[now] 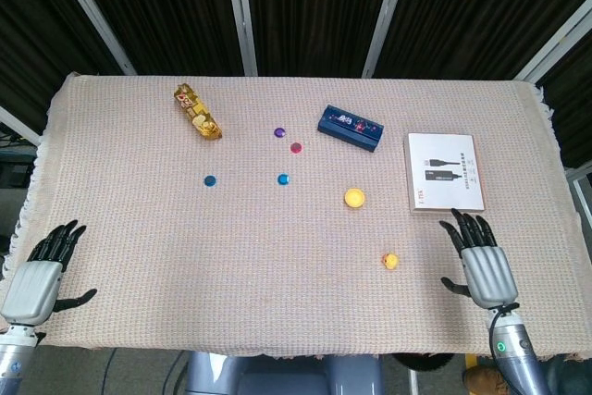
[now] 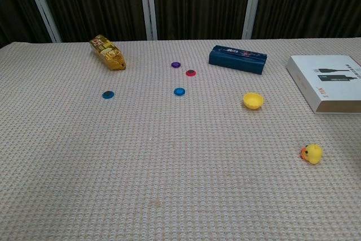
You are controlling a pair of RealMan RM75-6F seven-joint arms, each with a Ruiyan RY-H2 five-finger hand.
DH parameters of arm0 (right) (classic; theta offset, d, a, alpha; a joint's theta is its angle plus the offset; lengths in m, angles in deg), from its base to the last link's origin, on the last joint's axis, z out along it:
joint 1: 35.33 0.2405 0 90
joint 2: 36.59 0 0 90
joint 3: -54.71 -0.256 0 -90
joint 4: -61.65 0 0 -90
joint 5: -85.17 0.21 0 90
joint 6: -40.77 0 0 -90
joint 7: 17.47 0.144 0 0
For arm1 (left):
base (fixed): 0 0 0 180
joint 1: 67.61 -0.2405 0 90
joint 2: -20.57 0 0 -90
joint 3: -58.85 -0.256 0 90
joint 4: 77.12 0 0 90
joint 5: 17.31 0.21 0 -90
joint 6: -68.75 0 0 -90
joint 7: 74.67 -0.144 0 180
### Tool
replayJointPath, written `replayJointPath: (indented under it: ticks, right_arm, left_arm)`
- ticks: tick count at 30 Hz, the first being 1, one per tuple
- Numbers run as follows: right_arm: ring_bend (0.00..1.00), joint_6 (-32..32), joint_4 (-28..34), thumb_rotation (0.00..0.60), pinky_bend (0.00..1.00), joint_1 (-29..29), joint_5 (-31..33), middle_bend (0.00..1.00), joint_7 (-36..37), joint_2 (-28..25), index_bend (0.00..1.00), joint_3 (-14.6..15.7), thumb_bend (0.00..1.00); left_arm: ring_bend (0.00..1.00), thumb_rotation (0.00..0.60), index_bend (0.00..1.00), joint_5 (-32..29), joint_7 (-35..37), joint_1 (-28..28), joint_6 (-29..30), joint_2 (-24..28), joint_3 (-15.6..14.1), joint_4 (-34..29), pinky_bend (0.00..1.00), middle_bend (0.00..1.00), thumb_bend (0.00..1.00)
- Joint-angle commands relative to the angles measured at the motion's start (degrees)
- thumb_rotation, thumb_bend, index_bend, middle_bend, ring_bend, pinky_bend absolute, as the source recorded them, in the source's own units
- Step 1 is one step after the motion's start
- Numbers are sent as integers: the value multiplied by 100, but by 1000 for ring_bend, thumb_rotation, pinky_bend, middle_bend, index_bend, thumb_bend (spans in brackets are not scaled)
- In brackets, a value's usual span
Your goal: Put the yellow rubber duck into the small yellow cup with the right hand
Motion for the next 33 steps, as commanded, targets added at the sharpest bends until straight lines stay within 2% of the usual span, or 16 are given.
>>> replayJointPath:
  ticks: [1, 6, 15, 24, 33]
  right_arm:
    - [0, 116, 159, 600, 0, 109, -52, 0, -411, 371, 193, 30, 23]
    - [0, 473, 243, 600, 0, 294, 410, 0, -748, 868, 237, -153, 87]
    - [0, 879, -201, 600, 0, 632, 1143, 0, -1351, 1669, 292, -460, 150]
    - [0, 939, -439, 600, 0, 734, 1211, 0, -1509, 1941, 349, -395, 181]
    - [0, 940, -577, 600, 0, 728, 1241, 0, -1414, 1955, 415, -330, 192]
  left_arm:
    - [0, 600, 0, -6, 22, 8, 2, -5, 16, 14, 150, 0, 0]
    - [0, 600, 0, -12, 49, 6, 6, -17, 20, 39, 150, 0, 0]
    - [0, 600, 0, 20, 96, 39, -16, -33, 22, 65, 150, 0, 0]
    - [0, 600, 0, 5, 128, 55, -42, -34, 26, 65, 150, 0, 0]
    - [0, 600, 0, -8, 119, 63, -57, -26, 27, 42, 161, 0, 0]
